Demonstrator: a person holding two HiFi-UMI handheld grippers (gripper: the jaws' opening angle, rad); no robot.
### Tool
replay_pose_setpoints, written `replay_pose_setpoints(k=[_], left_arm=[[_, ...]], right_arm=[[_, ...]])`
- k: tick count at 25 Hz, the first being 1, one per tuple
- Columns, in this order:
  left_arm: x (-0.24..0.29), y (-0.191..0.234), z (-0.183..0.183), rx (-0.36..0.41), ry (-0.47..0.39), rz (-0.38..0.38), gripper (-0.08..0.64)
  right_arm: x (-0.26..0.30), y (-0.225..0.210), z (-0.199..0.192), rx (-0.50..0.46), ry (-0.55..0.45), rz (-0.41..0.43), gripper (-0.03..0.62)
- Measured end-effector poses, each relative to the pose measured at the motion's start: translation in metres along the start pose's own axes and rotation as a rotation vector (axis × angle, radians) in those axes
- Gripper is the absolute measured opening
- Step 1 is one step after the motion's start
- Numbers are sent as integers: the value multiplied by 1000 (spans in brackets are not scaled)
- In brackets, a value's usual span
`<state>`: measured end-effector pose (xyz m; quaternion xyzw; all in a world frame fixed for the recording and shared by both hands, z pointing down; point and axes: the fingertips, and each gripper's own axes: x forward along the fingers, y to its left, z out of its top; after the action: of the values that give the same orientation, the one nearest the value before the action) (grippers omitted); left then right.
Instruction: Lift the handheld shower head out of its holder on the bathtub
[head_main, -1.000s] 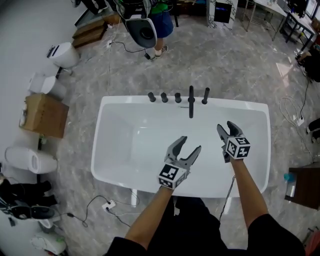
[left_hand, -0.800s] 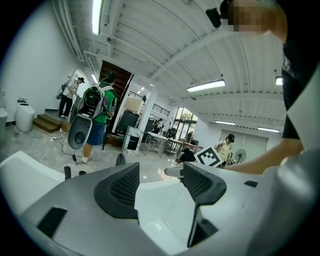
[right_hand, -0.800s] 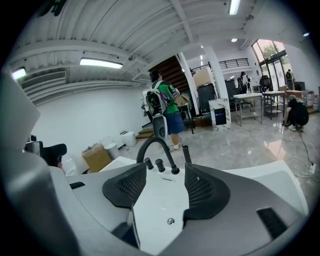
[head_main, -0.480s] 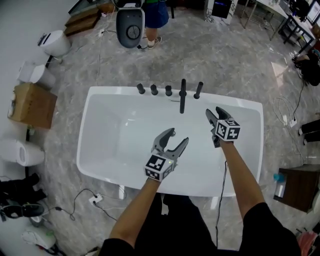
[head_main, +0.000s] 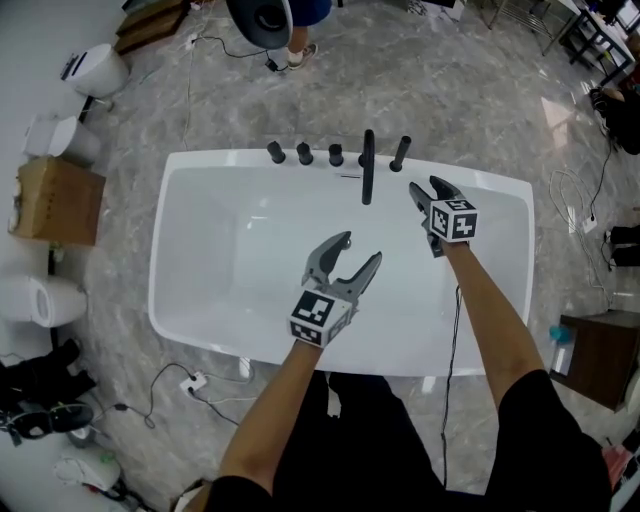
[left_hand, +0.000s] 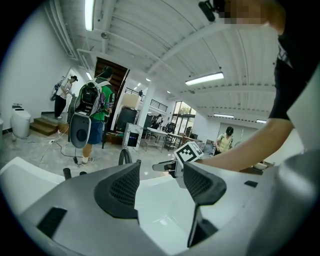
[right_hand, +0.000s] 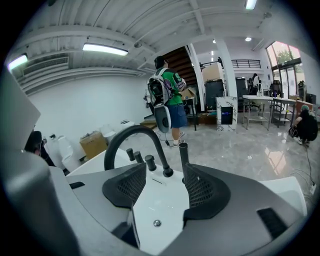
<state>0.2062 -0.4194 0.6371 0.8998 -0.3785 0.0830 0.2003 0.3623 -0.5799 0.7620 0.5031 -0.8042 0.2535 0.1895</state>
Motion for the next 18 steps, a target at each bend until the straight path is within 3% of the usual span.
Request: replay_pose_setpoints(k=[11,18], left_arm=[[11,19,-4,-65,-46,4,253],[15,18,-20,-33,-27,-14,253]], right_arm=[[59,-14,16,-66,-61,-44,223],[82,-31,2,52,-74,-128,230]])
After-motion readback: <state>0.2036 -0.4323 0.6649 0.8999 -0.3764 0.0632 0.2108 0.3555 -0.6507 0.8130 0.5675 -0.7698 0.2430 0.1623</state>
